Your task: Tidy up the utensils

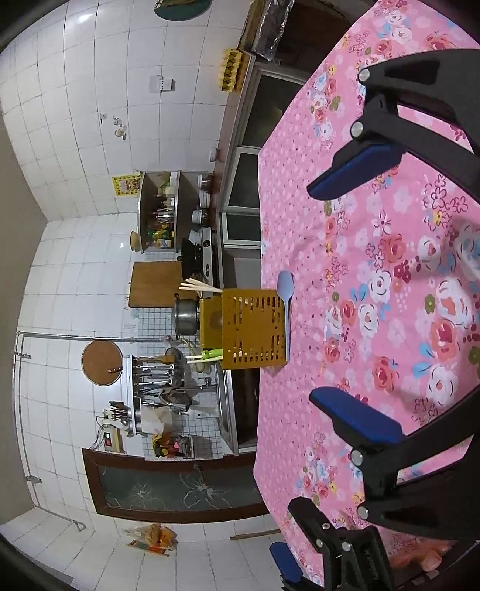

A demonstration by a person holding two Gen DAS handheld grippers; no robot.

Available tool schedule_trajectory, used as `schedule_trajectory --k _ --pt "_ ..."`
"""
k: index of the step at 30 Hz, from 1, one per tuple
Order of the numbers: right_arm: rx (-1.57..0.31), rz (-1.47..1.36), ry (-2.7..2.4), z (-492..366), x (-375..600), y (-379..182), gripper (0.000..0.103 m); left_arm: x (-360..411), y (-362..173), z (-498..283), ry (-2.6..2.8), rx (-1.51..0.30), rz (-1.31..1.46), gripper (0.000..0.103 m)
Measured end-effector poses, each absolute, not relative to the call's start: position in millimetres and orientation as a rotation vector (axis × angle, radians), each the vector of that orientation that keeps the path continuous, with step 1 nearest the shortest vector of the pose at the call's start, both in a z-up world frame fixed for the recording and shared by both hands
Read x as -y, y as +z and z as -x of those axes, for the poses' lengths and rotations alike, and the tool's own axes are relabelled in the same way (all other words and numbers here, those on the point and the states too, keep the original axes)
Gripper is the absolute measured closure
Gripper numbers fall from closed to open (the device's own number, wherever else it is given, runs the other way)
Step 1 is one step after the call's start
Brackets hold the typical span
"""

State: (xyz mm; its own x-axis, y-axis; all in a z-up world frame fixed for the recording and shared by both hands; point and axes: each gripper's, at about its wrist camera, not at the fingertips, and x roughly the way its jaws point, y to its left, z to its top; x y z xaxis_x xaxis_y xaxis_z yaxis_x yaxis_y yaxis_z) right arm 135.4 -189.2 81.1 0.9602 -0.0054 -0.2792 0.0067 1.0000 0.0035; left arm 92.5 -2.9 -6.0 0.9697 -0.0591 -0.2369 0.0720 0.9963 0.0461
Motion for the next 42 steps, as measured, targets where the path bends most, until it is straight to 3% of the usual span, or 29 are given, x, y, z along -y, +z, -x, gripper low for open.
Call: schedule_trajectory --k 42 --pt "-0.288 0.021 -0.027 -133.9 186.5 81.3 0.004 0.3 -8.6 -90.2 -0.082 -0.238 -0.036 0.005"
